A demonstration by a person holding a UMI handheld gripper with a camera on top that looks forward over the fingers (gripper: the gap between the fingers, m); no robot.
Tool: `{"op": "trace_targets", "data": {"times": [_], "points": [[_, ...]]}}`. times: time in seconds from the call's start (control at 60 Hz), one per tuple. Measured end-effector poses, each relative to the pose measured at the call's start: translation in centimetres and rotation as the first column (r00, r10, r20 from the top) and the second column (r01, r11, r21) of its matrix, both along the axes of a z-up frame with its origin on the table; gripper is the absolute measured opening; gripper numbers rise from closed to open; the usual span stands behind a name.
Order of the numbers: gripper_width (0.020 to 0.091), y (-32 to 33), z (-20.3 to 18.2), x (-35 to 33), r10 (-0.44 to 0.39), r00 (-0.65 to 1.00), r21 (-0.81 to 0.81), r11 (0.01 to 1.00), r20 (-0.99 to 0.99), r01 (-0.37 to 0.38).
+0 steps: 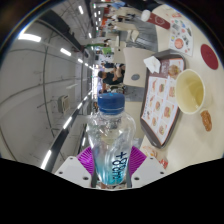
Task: Pour water
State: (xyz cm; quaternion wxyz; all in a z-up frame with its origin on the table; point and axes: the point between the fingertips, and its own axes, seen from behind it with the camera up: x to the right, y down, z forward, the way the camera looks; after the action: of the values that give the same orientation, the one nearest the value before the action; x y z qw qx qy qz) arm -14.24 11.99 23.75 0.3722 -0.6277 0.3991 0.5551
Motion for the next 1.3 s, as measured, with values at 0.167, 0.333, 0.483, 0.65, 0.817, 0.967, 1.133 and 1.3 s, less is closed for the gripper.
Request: {"op": "trace_targets", "data": {"times": [0.167,0.333,0.483,0.65,0.817,0.967,1.133,1.3], "points": [[0.0389,1.0,-2.7,2.6,-0.073,0.956,-0.11,0.993,-0.285,0.043],[0.0388,1.3,-5.5,4.0,-0.129,0.887,-0.189,0.981,-0.443,0.048],[0.039,1.2,-6.6,3.8,-0.11,0.887,-0.214,0.977,-0.448,0.013],[0.0391,0.2,-2.3,4.7,0.015,0.989,-0.083,0.996,-0.149,-0.027],[0.0393,0.8,4.9,10.3,-0.024,0.871,0.162,0.985,0.49,-0.064],[0.0391,0.5,7.5,17.3,-0.156,0.542,0.253,0.961,0.826,-0.109],[0.0389,-0.1,1.4,24.9,-0.154,0.2,0.181,0.976,0.968,-0.12],[0.0388,-1.0,-7.1,28.5,-0.063,0.061,0.07,0.99,0.996,-0.12]]}}
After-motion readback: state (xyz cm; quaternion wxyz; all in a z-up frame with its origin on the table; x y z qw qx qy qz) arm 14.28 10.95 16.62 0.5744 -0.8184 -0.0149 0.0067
